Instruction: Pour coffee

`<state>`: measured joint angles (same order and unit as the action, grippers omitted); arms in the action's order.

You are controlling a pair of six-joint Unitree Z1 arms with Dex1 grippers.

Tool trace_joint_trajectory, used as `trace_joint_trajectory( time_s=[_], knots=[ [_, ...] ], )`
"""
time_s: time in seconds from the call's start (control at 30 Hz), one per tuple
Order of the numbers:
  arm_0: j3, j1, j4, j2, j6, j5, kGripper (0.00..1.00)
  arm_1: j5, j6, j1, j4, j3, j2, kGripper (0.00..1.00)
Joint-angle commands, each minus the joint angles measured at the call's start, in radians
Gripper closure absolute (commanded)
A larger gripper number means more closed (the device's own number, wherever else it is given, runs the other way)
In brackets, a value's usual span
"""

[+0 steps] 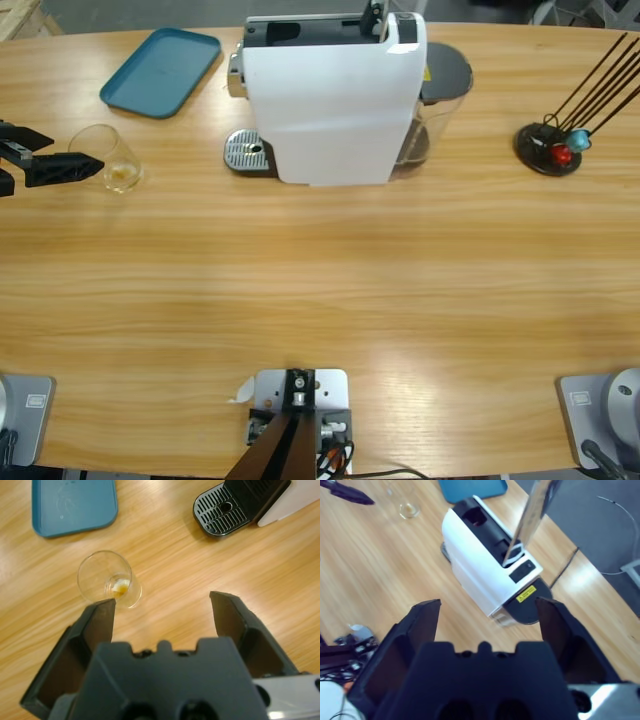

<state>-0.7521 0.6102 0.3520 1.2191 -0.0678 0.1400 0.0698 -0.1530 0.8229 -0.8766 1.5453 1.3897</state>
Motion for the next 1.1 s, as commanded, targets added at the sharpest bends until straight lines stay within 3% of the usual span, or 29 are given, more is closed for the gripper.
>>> trace_joint_trajectory(
  time_s=[0.03,0.07,0.13,0.23,0.27,0.3,0.37,0.43,0.47,0.6,0.83,1.1],
  knots=[
    [0.033,0.005,-0.01,0.025,-0.007,0.0,0.184,0.376,-0.08,0.024,0.3,-0.104,0.106,0.179],
    [0.033,0.005,-0.01,0.024,-0.008,0.0,0.184,0.439,-0.08,0.024,0.35,-0.11,0.124,0.179],
    [0.034,0.005,-0.011,0.022,-0.007,0.0,0.184,0.58,-0.018,0.037,0.418,-0.109,0.19,0.083],
    [0.034,0.005,-0.011,0.02,-0.007,0.0,0.184,0.681,0.005,0.083,0.48,-0.108,0.253,0.092],
    [0.034,0.005,-0.011,0.02,-0.007,0.0,0.184,0.706,0.019,0.097,0.491,-0.108,0.262,0.211],
    [0.034,0.005,-0.011,0.019,-0.007,0.0,0.184,0.724,0.034,0.111,0.493,-0.107,0.268,0.428],
    [0.034,0.005,-0.011,0.019,-0.007,0.0,0.184,0.746,0.052,0.137,0.493,-0.104,0.275,0.648],
    [0.034,0.005,-0.011,0.017,-0.007,0.0,0.184,0.731,0.022,0.156,0.471,-0.087,0.275,0.965],
    [0.034,0.005,-0.011,0.017,-0.007,0.0,0.184,0.711,0.02,0.157,0.42,-0.052,0.279,1.0],
    [0.034,0.005,-0.013,0.018,-0.007,0.0,0.184,0.682,0.034,0.157,0.347,-0.021,0.289,1.0],
    [0.035,0.005,-0.013,0.016,-0.007,0.0,0.184,0.739,0.027,0.157,0.392,-0.019,0.313,1.0],
    [0.035,0.005,-0.014,0.017,-0.007,0.0,0.184,0.728,0.008,0.186,0.426,0.001,0.345,1.0]
  ],
)
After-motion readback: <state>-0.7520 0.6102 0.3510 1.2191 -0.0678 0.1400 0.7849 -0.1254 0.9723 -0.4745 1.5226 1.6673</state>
